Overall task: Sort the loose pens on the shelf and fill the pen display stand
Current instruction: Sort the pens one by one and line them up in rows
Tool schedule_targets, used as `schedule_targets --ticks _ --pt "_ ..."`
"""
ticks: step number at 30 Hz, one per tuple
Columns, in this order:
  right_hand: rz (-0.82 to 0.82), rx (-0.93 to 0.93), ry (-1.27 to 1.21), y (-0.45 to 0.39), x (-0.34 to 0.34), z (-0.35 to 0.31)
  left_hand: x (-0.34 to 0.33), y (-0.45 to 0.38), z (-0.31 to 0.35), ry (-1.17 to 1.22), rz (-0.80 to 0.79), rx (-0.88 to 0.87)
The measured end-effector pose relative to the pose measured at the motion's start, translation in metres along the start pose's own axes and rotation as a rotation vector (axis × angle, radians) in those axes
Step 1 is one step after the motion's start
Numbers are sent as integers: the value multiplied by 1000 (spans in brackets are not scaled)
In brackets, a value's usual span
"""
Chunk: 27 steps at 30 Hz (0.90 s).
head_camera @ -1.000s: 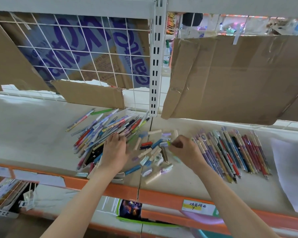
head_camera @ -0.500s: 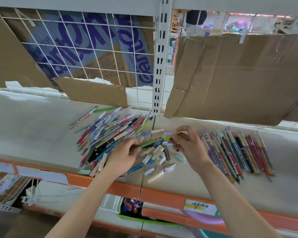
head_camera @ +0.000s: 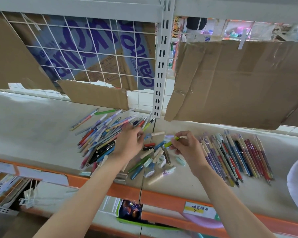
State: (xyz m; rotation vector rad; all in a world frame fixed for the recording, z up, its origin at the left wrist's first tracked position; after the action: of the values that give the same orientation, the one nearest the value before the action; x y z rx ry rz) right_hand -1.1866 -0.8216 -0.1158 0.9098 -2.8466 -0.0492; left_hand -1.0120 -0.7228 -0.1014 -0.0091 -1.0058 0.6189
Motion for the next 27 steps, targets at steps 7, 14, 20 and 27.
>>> schedule_targets --ticks 7,14,20,27 --pt "22 -6 3 2 3 1 -29 -52 1 -355 -96 7" --pt "81 -13 -33 2 14 6 -24 -38 -5 -399 -38 -20" --pt "207 45 -180 -2 23 -5 5 11 20 271 -89 -19" --pt "143 130 -227 0 15 -22 10 32 22 351 -114 20"
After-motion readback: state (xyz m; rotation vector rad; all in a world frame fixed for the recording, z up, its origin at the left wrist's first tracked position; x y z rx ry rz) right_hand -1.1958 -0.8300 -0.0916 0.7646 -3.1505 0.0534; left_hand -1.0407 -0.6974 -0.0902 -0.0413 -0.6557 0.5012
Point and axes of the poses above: each hand's wrist, its own y-axis away from the middle knuckle, its own x-axis out of the back of the hand, z = x × y, the point moved 5 cm from there along -y, towards the middle knuckle, and after that the axes turned 5 degrees about y, right-handed, at the moved point
